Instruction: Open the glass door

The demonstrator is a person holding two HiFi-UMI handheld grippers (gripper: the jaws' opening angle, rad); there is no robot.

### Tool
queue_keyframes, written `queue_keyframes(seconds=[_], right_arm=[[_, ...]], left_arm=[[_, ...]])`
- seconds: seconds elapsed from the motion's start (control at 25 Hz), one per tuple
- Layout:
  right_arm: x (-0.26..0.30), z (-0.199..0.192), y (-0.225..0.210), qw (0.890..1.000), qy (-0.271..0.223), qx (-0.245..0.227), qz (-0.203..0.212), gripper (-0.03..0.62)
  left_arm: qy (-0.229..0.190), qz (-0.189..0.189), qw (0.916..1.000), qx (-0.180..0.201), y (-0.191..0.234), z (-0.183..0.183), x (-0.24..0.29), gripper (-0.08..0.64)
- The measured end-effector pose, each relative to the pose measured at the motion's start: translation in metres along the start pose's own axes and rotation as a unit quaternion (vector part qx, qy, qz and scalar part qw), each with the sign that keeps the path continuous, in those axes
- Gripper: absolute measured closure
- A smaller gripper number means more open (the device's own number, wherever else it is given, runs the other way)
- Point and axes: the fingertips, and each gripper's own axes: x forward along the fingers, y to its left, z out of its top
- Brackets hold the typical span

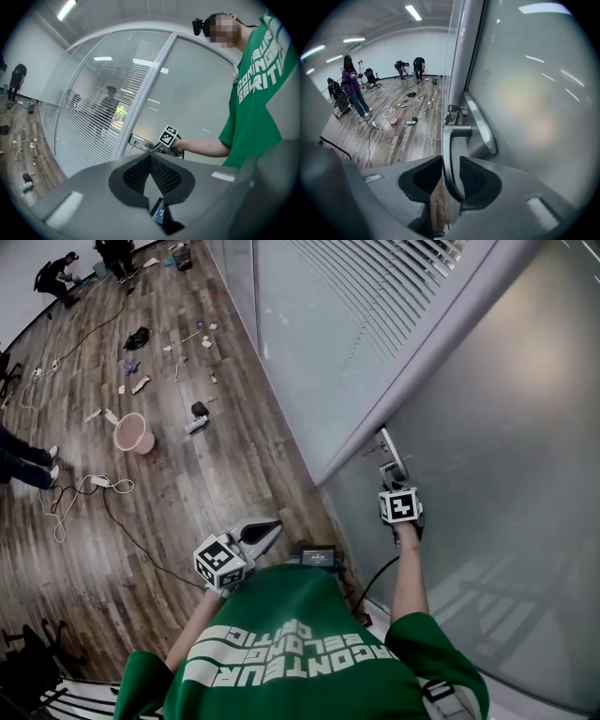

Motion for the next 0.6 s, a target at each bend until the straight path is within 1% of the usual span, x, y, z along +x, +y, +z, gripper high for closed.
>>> queue_keyframes(seconds=[0.12, 0.2, 0.28, 0.32, 0.36, 0.4, 0.48, 0.6], right_arm=[[0.021, 0.000, 0.003, 0.999, 0.033, -0.009, 0.028, 0.482], [0.033, -0.005, 0.013, 0.995, 0.069, -0.016, 0.064, 0.483], [0.051, -0.016, 0.021, 0.988, 0.118, -0.032, 0.097, 0.483], [0.058, -0.023, 0.022, 0.983, 0.145, -0.045, 0.102, 0.483], [0.063, -0.031, 0.021, 0.978, 0.170, -0.059, 0.101, 0.500], [0.065, -0.036, 0.020, 0.974, 0.190, -0.073, 0.101, 0.536], [0.064, -0.040, 0.023, 0.966, 0.210, -0.095, 0.114, 0.595], [0.061, -0.039, 0.035, 0.960, 0.203, -0.102, 0.165, 0.598]], left_arm=[[0.001, 0.007, 0.9999, -0.010, -0.002, 0.001, 0.004, 0.546], [0.004, 0.007, 0.9999, -0.013, -0.002, 0.001, 0.005, 0.545], [0.005, 0.012, 0.9998, -0.013, 0.000, 0.002, 0.007, 0.546], [0.005, 0.014, 0.9998, -0.013, 0.000, 0.002, 0.008, 0.546], [0.005, 0.016, 0.9998, -0.013, 0.001, 0.000, 0.010, 0.545], [0.005, 0.019, 0.9997, -0.014, 0.002, -0.001, 0.010, 0.546], [0.004, 0.023, 0.9996, -0.016, 0.004, -0.001, 0.010, 0.546], [0.003, 0.024, 0.9995, -0.019, 0.004, 0.001, 0.014, 0.546]])
